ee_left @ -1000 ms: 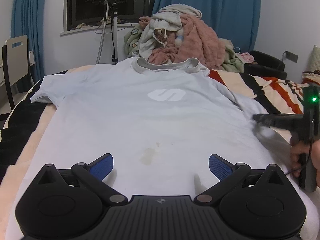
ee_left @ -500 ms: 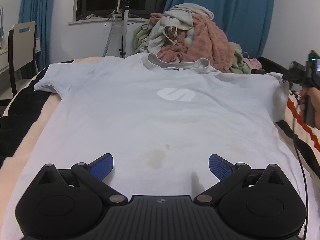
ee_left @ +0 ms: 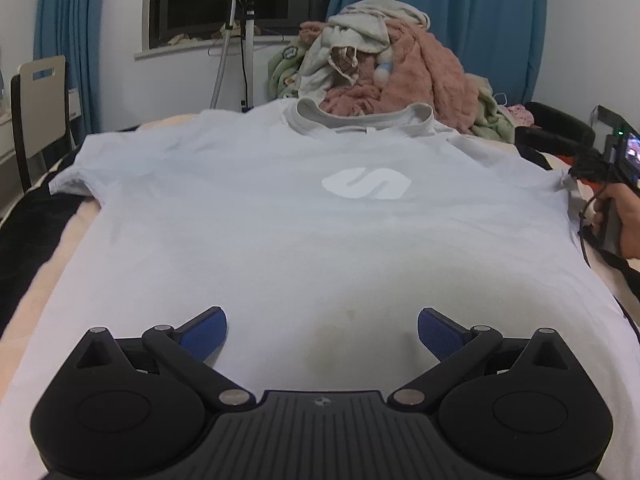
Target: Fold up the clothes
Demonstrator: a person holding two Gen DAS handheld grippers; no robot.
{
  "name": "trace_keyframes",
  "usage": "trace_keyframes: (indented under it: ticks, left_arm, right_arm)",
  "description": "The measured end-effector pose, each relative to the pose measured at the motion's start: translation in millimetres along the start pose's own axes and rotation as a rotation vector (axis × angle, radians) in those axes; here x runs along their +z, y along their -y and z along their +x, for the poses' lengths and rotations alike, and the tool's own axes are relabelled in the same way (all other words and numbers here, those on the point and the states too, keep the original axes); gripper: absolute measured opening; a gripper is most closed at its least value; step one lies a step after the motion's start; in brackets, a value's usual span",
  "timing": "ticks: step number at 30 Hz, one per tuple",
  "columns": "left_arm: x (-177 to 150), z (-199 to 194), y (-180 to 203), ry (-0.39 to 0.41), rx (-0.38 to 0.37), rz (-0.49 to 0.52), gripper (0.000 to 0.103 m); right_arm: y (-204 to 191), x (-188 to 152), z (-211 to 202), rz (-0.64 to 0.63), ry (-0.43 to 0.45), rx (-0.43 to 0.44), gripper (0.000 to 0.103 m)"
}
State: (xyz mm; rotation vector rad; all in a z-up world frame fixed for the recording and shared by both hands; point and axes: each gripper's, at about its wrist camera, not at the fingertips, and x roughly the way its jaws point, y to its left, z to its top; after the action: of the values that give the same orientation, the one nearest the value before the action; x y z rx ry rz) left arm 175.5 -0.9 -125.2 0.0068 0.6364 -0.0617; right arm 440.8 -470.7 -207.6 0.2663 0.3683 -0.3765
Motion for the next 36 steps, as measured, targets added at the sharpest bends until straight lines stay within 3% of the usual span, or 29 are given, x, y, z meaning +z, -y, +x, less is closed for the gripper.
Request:
trace_keyframes:
  ticks: [1, 3, 5, 13, 17, 24, 29, 36]
  left_arm:
    - [1, -1, -1, 0.005, 0.002, -0.002, 0.103]
    - [3, -6, -3, 0.017, -0.002, -0.019, 0.103]
    - [6, -16, -7, 0.043, -0.003, -0.035, 0.103]
    - [12, -66, -13, 0.139, -0.001, -0.039, 0.103]
    - [12, -89, -21, 0.127, -0.027, -0.115, 0.103]
    - [9, -138, -18, 0.191, -0.012, -0.075, 0.103]
    - [6, -164, -11, 0.239, -0.013, -0.060, 0.103]
    - [2, -166, 0, 0.256, -0.002, -0.029, 0.103]
  right_arm:
    - [1, 0, -6, 0.015, -0.007, 0.007, 0.021]
    - [2, 1, -21, 0.027, -0.009, 0.025, 0.072]
    - [-1, 3, -51, 0.023, 0.022, 0.052, 0.082]
    - [-16, 5, -189, 0.006, 0.051, 0.179, 0.082]
    - [-29, -3, -272, 0.008, 0.028, 0.261, 0.082]
    - [-54, -28, -384, -0.080, 0.059, 0.373, 0.082]
    - [-51, -68, -425, -0.074, 0.070, 0.425, 0.082]
    - [-62, -87, -423, -0.122, 0.033, 0.413, 0.082]
